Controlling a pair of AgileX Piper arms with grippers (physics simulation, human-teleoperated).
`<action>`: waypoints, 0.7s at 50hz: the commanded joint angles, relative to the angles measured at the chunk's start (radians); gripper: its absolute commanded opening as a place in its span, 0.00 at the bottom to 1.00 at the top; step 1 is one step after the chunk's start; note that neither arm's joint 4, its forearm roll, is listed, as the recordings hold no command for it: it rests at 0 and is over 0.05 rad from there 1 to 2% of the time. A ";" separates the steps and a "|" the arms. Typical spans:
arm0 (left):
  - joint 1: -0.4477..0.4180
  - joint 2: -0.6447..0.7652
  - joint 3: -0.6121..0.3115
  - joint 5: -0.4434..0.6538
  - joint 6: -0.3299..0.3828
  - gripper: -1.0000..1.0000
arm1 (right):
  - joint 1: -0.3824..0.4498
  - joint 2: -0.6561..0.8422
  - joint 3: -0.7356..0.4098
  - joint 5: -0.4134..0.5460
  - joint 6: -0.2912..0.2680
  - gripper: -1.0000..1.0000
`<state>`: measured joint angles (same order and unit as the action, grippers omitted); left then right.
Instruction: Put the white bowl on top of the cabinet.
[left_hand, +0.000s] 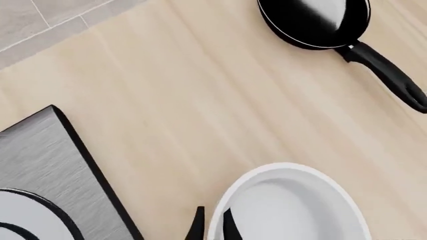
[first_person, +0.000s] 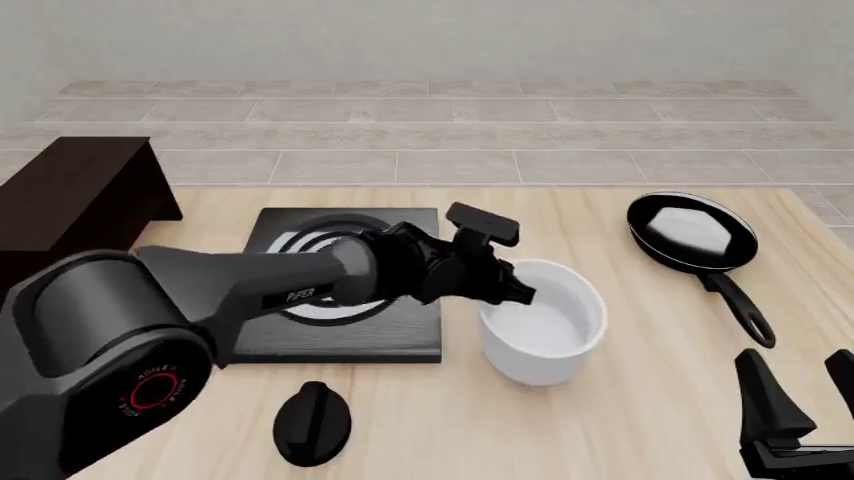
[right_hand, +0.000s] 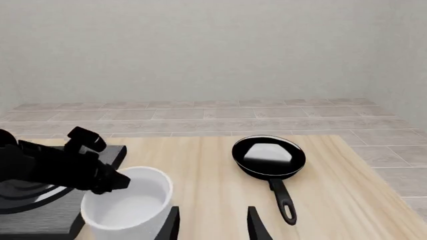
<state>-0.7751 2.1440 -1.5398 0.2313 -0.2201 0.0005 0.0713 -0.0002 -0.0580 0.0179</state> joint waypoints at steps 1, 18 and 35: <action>0.045 -0.114 0.059 0.000 0.011 0.00 | 0.000 0.001 0.000 -0.001 0.000 1.00; 0.079 -0.215 0.122 -0.002 -0.001 0.00 | 0.000 0.000 0.000 0.000 0.000 1.00; 0.128 -0.288 0.157 0.007 -0.004 0.00 | 0.000 -0.001 0.000 0.000 0.000 1.00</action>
<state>-0.6733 1.9093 -1.3952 0.2383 -0.2300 0.0004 0.0714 -0.0002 -0.0581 0.0179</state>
